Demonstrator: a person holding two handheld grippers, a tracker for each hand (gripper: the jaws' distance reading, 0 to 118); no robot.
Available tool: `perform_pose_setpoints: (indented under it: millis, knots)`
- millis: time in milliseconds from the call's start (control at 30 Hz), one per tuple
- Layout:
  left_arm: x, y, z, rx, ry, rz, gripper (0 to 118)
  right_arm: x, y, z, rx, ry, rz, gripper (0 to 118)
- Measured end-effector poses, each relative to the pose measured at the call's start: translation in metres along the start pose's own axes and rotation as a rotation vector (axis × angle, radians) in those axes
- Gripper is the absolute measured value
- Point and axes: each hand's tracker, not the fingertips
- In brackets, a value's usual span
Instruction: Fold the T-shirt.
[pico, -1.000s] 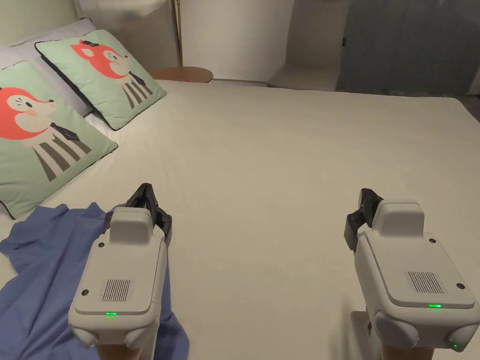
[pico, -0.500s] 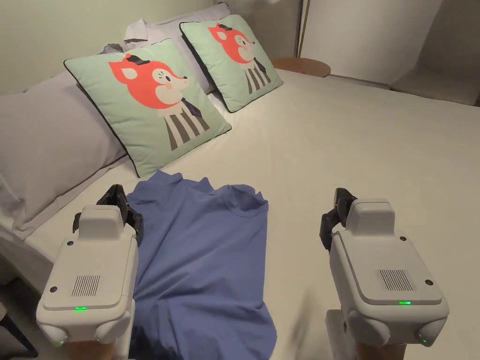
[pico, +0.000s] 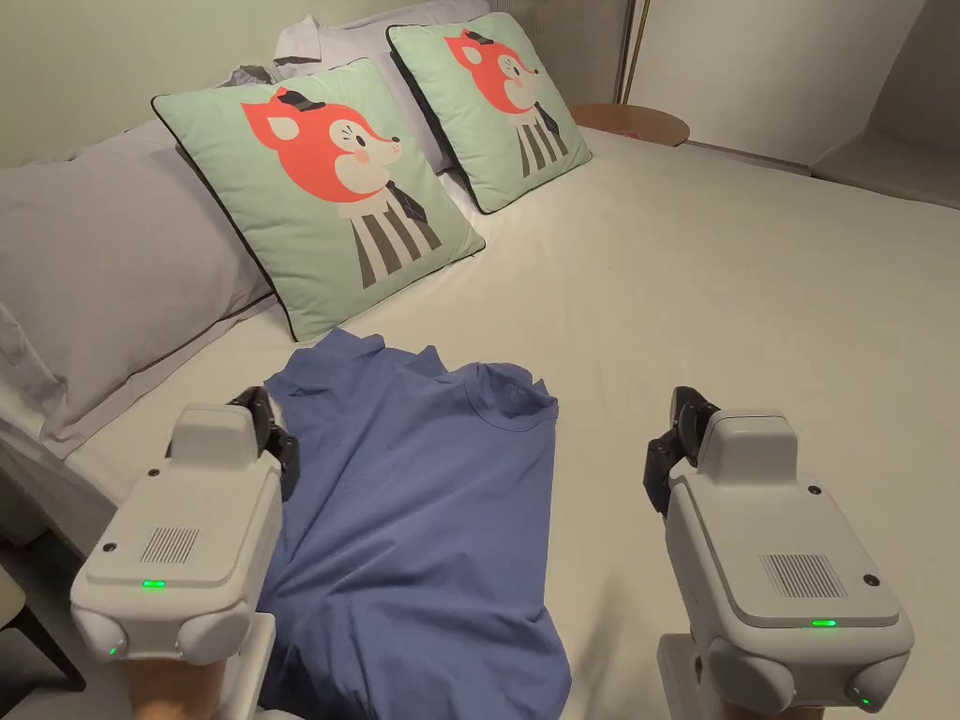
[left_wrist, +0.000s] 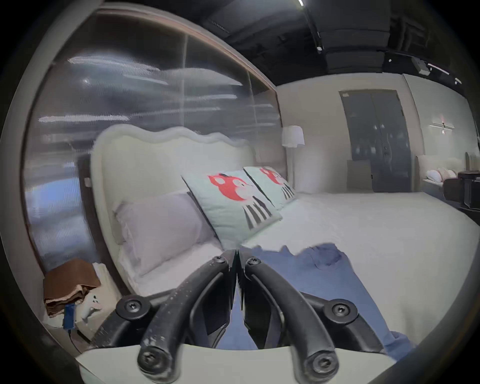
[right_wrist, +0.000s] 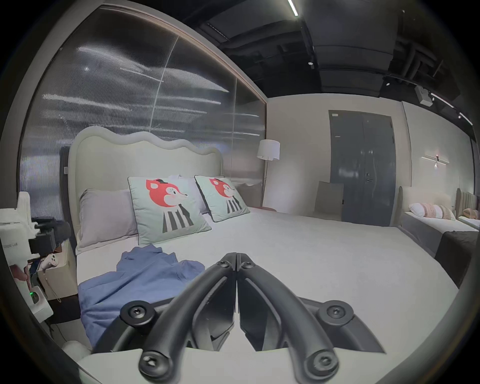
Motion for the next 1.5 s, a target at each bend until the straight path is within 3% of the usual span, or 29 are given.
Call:
perform_pose_setpoints:
  millis: [100, 233, 333, 533, 667, 733, 800, 867, 900, 1133, 1500]
  knots:
    - [0.014, 0.005, -0.017, -0.128, -0.095, 0.015, 13, 0.008, 0.0, 0.001, 0.001, -0.014, -0.006, 0]
    - [0.034, 0.004, -0.048, -0.309, -0.175, 0.063, 87, 0.016, -0.004, 0.001, -0.005, -0.031, -0.011, 0]
    - [0.052, -0.002, -0.067, -0.413, -0.211, 0.053, 106, 0.023, -0.01, -0.001, -0.013, -0.043, -0.017, 0]
    - [0.08, -0.034, -0.105, -0.629, -0.266, 0.038, 105, 0.037, -0.019, 0.0, -0.031, -0.067, -0.023, 0]
    - [0.089, -0.064, -0.12, -0.717, -0.241, 0.005, 96, 0.048, -0.024, 0.0, -0.045, -0.089, -0.023, 0]
    - [0.091, -0.073, -0.122, -0.755, -0.236, 0.001, 73, 0.053, -0.026, 0.001, -0.051, -0.099, -0.03, 0]
    - [0.091, -0.071, -0.112, -0.693, -0.238, -0.003, 65, 0.059, -0.028, 0.002, -0.052, -0.112, -0.033, 0]
    - [0.094, -0.064, -0.103, -0.671, -0.27, -0.021, 22, 0.064, -0.03, 0.003, -0.057, -0.122, -0.038, 0]
    - [0.095, -0.063, -0.101, -0.667, -0.271, -0.03, 13, 0.066, -0.03, 0.003, -0.059, -0.124, -0.043, 0]
    - [0.089, -0.027, -0.079, -0.56, -0.263, 0.051, 10, 0.084, -0.025, 0.018, -0.038, -0.14, -0.06, 0]
    - [0.16, 0.119, -0.031, -0.252, -0.57, 0.092, 9, 0.134, -0.012, 0.071, 0.019, -0.238, -0.087, 0]
